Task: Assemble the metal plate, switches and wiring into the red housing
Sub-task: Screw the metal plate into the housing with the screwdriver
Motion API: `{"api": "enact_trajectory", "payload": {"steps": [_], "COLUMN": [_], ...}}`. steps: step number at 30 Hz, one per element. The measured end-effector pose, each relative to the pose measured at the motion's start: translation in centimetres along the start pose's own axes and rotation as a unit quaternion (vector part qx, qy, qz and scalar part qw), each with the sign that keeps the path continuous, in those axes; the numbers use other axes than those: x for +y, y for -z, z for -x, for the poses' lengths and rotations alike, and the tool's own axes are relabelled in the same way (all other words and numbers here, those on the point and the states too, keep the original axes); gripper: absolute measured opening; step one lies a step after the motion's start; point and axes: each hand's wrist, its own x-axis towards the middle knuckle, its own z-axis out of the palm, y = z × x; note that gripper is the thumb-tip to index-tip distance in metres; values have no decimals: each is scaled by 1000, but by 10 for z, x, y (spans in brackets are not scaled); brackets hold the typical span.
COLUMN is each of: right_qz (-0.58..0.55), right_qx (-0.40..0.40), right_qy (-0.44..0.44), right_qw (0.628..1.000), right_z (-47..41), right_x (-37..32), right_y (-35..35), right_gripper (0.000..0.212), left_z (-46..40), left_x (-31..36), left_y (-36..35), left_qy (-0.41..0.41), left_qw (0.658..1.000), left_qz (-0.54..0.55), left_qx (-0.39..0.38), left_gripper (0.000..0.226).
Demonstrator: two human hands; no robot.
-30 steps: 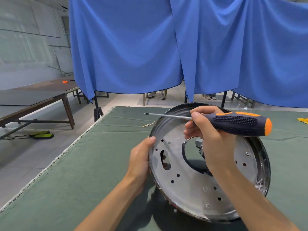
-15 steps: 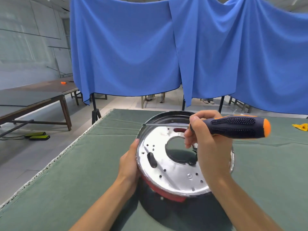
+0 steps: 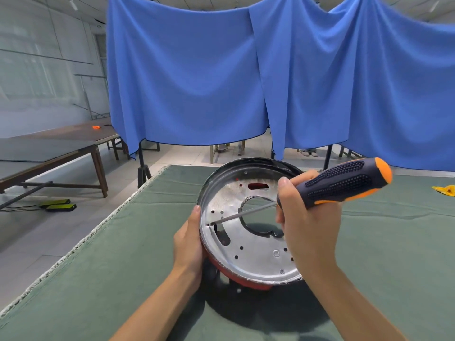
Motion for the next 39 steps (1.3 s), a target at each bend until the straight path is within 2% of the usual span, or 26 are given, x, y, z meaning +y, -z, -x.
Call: {"api": "enact_trajectory", "payload": {"steps": [13, 24, 34, 39], "right_qz": [-3, 12, 6, 1], "right_qx": [1, -10, -3, -29], "right_qy": [2, 48, 48, 71], "right_qw": [1000, 999, 999, 997], "right_z": [2, 0, 2, 3], "right_x": [-6, -14, -12, -13], "right_y": [-1, 0, -1, -1], "right_gripper": [18, 19, 20, 17], "left_z": [5, 9, 11, 13], "left_x": [3, 5, 6, 7], "left_y": [-4, -9, -9, -9], "left_qy": [-42, -62, -58, -57], "left_qw": [999, 998, 998, 998], "left_qz": [3, -7, -22, -32], "left_qx": [-8, 4, 12, 18], "left_gripper": [36, 34, 36, 36]}}
